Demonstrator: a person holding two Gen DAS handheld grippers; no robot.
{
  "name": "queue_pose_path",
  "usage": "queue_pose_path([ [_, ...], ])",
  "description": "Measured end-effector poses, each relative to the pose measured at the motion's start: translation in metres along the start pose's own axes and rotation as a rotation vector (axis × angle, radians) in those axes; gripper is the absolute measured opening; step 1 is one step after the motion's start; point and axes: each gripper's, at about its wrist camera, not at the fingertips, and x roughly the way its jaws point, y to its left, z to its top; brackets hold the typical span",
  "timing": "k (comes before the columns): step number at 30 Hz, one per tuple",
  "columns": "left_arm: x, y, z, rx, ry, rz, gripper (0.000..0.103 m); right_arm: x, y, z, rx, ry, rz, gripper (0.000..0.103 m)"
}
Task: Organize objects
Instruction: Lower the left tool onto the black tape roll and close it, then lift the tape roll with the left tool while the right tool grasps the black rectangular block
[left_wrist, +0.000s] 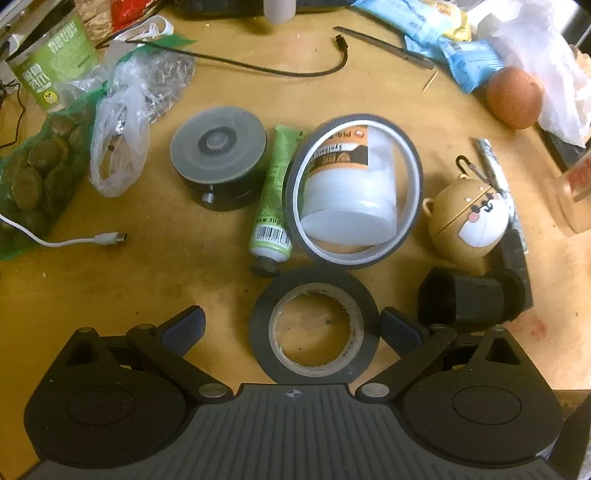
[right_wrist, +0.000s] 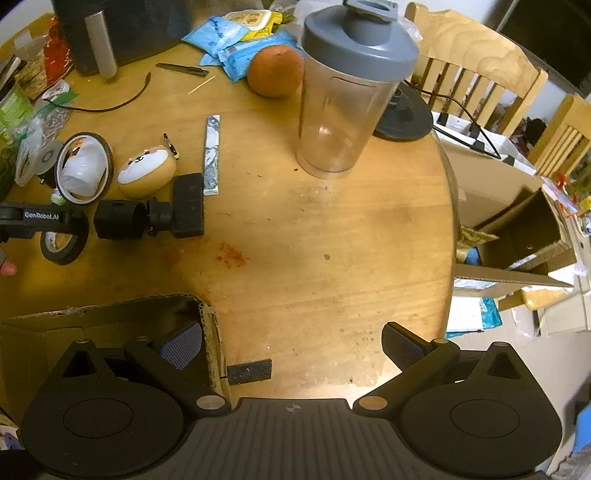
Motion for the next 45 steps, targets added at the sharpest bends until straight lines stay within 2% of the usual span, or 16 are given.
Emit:
queue_pose_path([
  [2, -0.001, 0.0, -0.002, -0.01, -0.012, -0.008, 0.091, 0.001, -0.001, 0.0, 0.006, 0.002, 0.001, 0.103],
  [3, -0.002, -0.001, -0.003, -0.003, -0.019, 0.005, 0.088, 0.001, -0.002, 0.0, 0.008, 0.004, 0.001, 0.103],
  [4, -0.003, -0.003, -0.004, 0.011, -0.025, 0.024, 0.078, 0.001, -0.002, 0.0, 0.011, 0.004, 0.001, 0.103],
  [5, -0.005, -0.005, -0.005, 0.028, -0.03, 0.048, 0.073, 0.001, -0.002, 0.0, 0.013, 0.005, 0.003, 0.103],
  [6, -0.005, -0.005, -0.005, 0.039, -0.031, 0.062, 0.073, 0.001, -0.002, 0.0, 0.015, 0.007, 0.004, 0.103],
  [19, -0.025, 0.009, -0.014, -0.023, -0.056, 0.02, 0.072, 0.003, -0.003, 0.003, 0.029, -0.001, 0.074, 0.103],
  [28, -0.052, 0.013, -0.027, -0.052, -0.106, -0.02, 0.072, 0.001, -0.006, 0.008, 0.03, -0.031, 0.172, 0.103],
  [45, -0.115, 0.001, -0.06, -0.07, -0.205, -0.076, 0.072, 0.01, -0.01, 0.013, -0.028, -0.064, 0.252, 0.103],
])
